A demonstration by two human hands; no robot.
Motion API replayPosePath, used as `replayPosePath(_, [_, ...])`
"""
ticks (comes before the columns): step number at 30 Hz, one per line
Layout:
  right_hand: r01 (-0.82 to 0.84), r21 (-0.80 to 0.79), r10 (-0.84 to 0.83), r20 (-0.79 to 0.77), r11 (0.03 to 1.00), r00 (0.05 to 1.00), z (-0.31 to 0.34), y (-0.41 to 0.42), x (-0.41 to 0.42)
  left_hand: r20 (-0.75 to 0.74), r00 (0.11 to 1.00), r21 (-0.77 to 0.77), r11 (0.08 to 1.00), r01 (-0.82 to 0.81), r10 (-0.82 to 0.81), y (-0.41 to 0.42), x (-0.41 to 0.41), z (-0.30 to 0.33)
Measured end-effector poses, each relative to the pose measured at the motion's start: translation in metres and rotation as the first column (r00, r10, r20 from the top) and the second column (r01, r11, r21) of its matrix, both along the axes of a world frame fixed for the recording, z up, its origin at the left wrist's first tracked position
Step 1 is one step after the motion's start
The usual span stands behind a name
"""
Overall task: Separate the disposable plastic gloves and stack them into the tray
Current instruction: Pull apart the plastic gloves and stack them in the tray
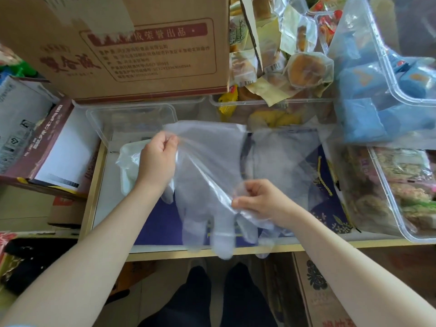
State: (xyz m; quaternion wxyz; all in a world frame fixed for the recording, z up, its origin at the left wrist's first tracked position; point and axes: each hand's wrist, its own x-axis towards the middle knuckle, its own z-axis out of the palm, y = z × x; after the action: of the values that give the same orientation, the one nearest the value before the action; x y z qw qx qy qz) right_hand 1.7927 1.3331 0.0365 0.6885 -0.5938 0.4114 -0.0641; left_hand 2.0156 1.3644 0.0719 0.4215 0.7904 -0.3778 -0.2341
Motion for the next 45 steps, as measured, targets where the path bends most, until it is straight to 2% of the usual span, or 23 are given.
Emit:
replayPosePath(2, [-0.076, 0.001, 0.075, -0.131, 0.997, 0.989, -0.02, 0.006, -0.005, 0.063, 0.997, 0.028, 0.998, -0.048, 0.046, -0.001, 0.012, -0.006])
replayPosePath(4, [-0.081, -0.144, 0.041, -0.263, 0.986, 0.964, -0.036, 0.002, -0.01, 0.06, 0.997, 0.08, 0.996, -0.045, 0.04, -0.001, 0.02, -0.016])
replayPosePath(7, [0.038, -0.469, -0.251, -0.4, 0.882, 0.881, -0.052, -0.017, -0.02, -0.008, 0.997, 0.172, 0.982, 0.079, -0.078, 0.003, 0.018, -0.027])
replayPosePath(9, [-0.045, -0.623, -0.357, -0.504, 0.781, 0.786, -0.06, -0.035, -0.027, -0.023, 0.982, 0.198, 0.962, 0.19, -0.189, 0.009, 0.012, -0.031])
replayPosePath(11, [-0.144, -0.633, -0.382, -0.616, 0.761, 0.689, -0.068, -0.051, -0.032, -0.07, 0.953, 0.192, 0.933, 0.304, -0.296, 0.013, 0.005, -0.031])
replayPosePath(13, [-0.151, -0.587, -0.399, -0.694, 0.795, 0.599, -0.076, -0.061, -0.035, -0.104, 0.912, 0.201, 0.889, 0.411, -0.398, 0.015, -0.001, -0.031])
replayPosePath(17, [-0.211, -0.667, -0.487, -0.69, 0.715, 0.535, -0.09, -0.068, -0.04, -0.118, 0.845, 0.216, 0.817, 0.535, -0.522, 0.016, -0.007, -0.034])
replayPosePath(19, [-0.219, -0.723, -0.523, -0.643, 0.655, 0.559, -0.095, -0.069, -0.042, -0.139, 0.821, 0.208, 0.794, 0.571, -0.554, 0.015, -0.009, -0.036])
replayPosePath(21, [-0.165, -0.8, -0.539, -0.524, 0.577, 0.659, -0.093, -0.069, -0.041, -0.141, 0.798, 0.206, 0.771, 0.602, -0.586, 0.012, -0.011, -0.036])
replayPosePath(24, [-0.071, -0.929, -0.455, -0.244, 0.364, 0.857, -0.075, -0.059, -0.034, -0.247, 0.768, 0.121, 0.767, 0.63, -0.591, 0.005, -0.016, -0.037])
replayPosePath(26, [-0.04, -0.973, -0.385, -0.128, 0.228, 0.914, -0.061, -0.045, -0.03, -0.387, 0.729, 0.044, 0.778, 0.627, -0.565, 0.0, -0.02, -0.036])
replayPosePath(28, [-0.071, -0.989, -0.331, -0.109, 0.126, 0.937, -0.049, -0.03, -0.024, -0.489, 0.693, 0.004, 0.793, 0.609, -0.529, -0.006, -0.027, -0.035])
replayPosePath(31, [-0.118, -0.993, -0.282, -0.121, 0.028, 0.952, -0.04, -0.015, -0.016, -0.504, 0.681, 0.005, 0.787, 0.617, -0.532, -0.012, -0.041, -0.035])
replayPosePath(33, [-0.111, -0.992, -0.255, -0.121, 0.055, 0.959, -0.042, -0.012, -0.016, -0.484, 0.728, 0.003, 0.83, 0.557, -0.487, -0.013, -0.048, -0.04])
replayPosePath(34, [-0.096, -0.99, -0.265, -0.121, 0.107, 0.957, -0.045, -0.012, -0.018, -0.447, 0.768, 0.01, 0.856, 0.517, -0.458, -0.014, -0.05, -0.042])
replayPosePath(35, [-0.05, -0.975, -0.307, -0.115, 0.214, 0.945, -0.048, -0.012, -0.02, -0.402, 0.801, 0.018, 0.871, 0.491, -0.444, -0.015, -0.05, -0.043])
replayPosePath(36, [0.04, -0.927, -0.381, -0.114, 0.374, 0.917, -0.049, -0.013, -0.021, -0.364, 0.822, 0.022, 0.878, 0.478, -0.438, -0.015, -0.05, -0.043])
replayPosePath(37, [0.172, -0.823, -0.468, -0.125, 0.541, 0.875, -0.046, -0.015, -0.022, -0.349, 0.831, 0.022, 0.882, 0.47, -0.434, -0.016, -0.048, -0.042])
replayPosePath(38, [0.345, -0.665, -0.553, -0.123, 0.663, 0.824, -0.042, -0.017, -0.022, -0.35, 0.832, 0.02, 0.884, 0.467, -0.431, -0.017, -0.046, -0.04])
replayPosePath(40, [0.627, -0.241, -0.657, -0.067, 0.741, 0.751, -0.03, -0.022, -0.022, -0.356, 0.825, 0.006, 0.881, 0.473, -0.44, -0.018, -0.04, -0.038])
replayPosePath(41, [0.651, -0.094, -0.656, -0.038, 0.753, 0.754, -0.026, -0.025, -0.021, -0.349, 0.822, -0.004, 0.878, 0.478, -0.45, -0.018, -0.036, -0.037])
replayPosePath(42, [0.608, -0.088, -0.611, -0.01, 0.789, 0.792, -0.021, -0.027, -0.02, -0.331, 0.825, -0.003, 0.875, 0.484, -0.458, -0.018, -0.033, -0.037])
replayPosePath(45, [0.417, -0.344, -0.436, 0.024, 0.841, 0.9, -0.014, -0.034, -0.009, -0.316, 0.821, -0.013, 0.867, 0.498, -0.476, -0.018, -0.028, -0.034])
